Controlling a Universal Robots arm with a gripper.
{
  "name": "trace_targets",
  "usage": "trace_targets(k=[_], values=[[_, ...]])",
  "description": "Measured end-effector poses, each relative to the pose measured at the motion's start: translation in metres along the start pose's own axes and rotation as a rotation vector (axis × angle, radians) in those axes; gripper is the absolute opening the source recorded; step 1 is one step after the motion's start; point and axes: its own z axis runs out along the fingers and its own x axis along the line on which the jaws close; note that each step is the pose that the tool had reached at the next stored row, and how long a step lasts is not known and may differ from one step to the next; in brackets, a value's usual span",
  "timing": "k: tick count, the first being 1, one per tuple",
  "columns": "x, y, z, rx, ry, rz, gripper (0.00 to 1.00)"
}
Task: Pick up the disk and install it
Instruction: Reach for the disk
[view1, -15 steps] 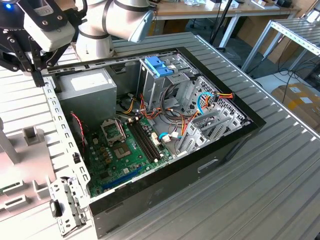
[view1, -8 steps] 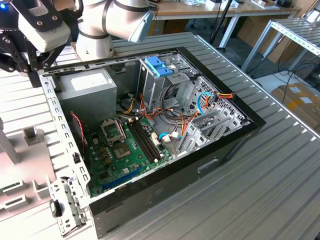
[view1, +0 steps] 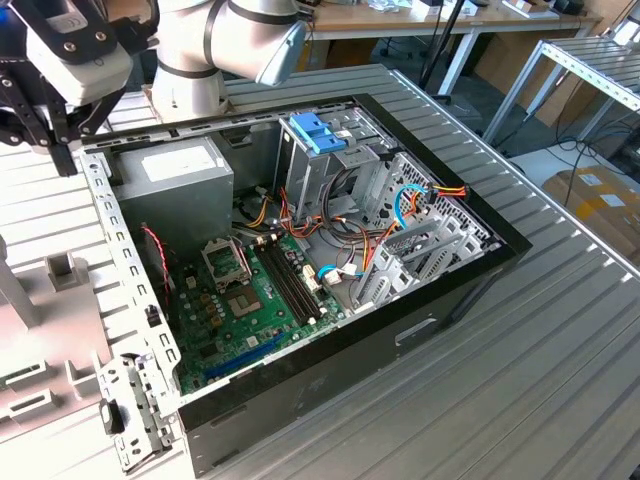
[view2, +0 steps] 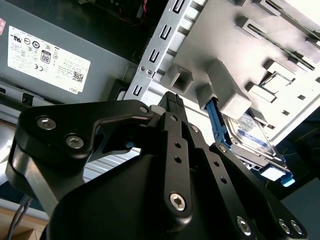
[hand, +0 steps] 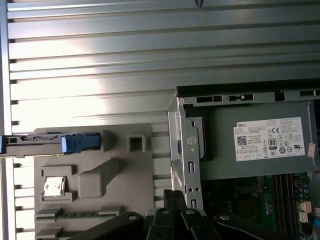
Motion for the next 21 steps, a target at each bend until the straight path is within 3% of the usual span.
trace_targets(k=[21], values=[[0.0168,-0.0013,-0.0004,0.0,0.0,0.0,0.11]])
